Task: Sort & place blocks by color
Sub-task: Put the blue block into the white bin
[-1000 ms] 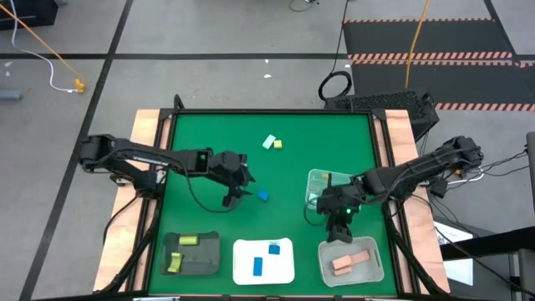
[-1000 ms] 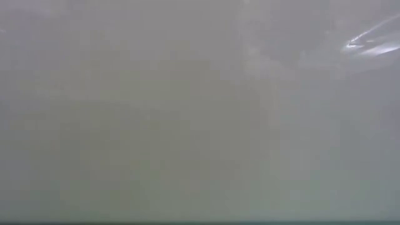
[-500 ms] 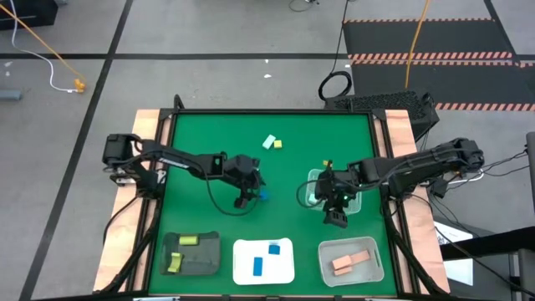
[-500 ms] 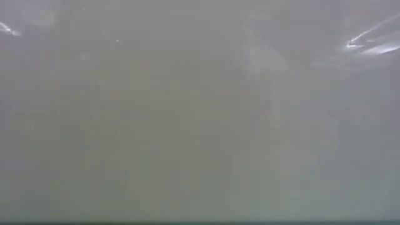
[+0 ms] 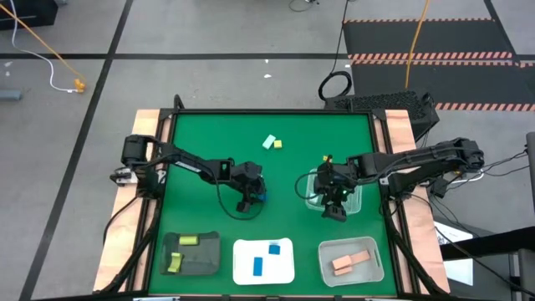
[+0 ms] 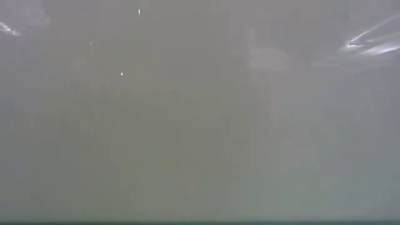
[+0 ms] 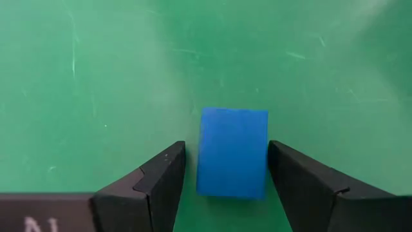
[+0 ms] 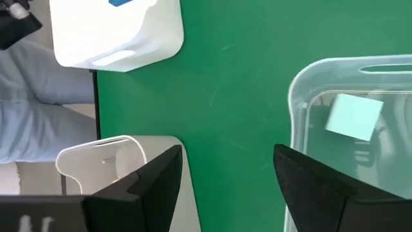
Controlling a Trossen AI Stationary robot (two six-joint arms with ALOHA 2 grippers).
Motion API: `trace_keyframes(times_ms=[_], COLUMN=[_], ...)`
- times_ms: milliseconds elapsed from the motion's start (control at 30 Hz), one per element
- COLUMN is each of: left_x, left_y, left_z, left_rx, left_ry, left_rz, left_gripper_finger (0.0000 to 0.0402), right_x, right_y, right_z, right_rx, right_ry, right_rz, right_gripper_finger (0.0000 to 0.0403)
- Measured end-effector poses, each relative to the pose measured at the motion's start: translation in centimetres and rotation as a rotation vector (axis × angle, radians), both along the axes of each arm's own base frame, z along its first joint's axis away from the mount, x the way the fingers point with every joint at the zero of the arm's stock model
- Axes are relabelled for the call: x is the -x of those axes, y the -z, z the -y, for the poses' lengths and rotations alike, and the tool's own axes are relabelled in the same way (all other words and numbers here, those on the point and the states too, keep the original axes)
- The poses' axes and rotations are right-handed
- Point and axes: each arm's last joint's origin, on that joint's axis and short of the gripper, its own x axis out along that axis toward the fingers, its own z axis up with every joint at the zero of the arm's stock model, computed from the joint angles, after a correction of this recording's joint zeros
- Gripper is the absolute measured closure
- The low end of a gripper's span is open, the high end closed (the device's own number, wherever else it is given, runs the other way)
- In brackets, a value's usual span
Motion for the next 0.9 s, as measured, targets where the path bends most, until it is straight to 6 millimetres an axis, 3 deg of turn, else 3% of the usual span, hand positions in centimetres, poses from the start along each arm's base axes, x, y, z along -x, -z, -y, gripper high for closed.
trace_keyframes(times_ms=[200,367,567,667,900], left_x=[-0.2,-0.2,-0.1,0.1,1.0], left_y=[0.5,0.2,-0.1,-1.3,-7.6], left_z=[0.0,0.0,0.2,0.2,1.5], left_rx=[0.001,0.007,0.032,0.059,0.168], left_ry=[-0.029,-0.05,-0.095,-0.128,-0.167], left_rz=[-0.008,-0.004,-0.009,0.01,0.206], left_gripper_finger=[0.0188,0.0265,0.0269,0.0269,0.0269], right_x=[0.0,-0.1,-0.1,-0.3,-1.7], right_y=[0.0,0.1,0.1,0.1,-0.8], right_z=[0.1,0.2,0.4,0.7,3.7], right_rx=[0.039,0.052,0.13,0.218,0.509], right_ry=[0.023,0.029,0.043,0.04,0.26], right_rz=[0.003,0.004,0.02,0.056,0.217], right_gripper_finger=[0.0167,0.0167,0.0167,0.0167,0.0167])
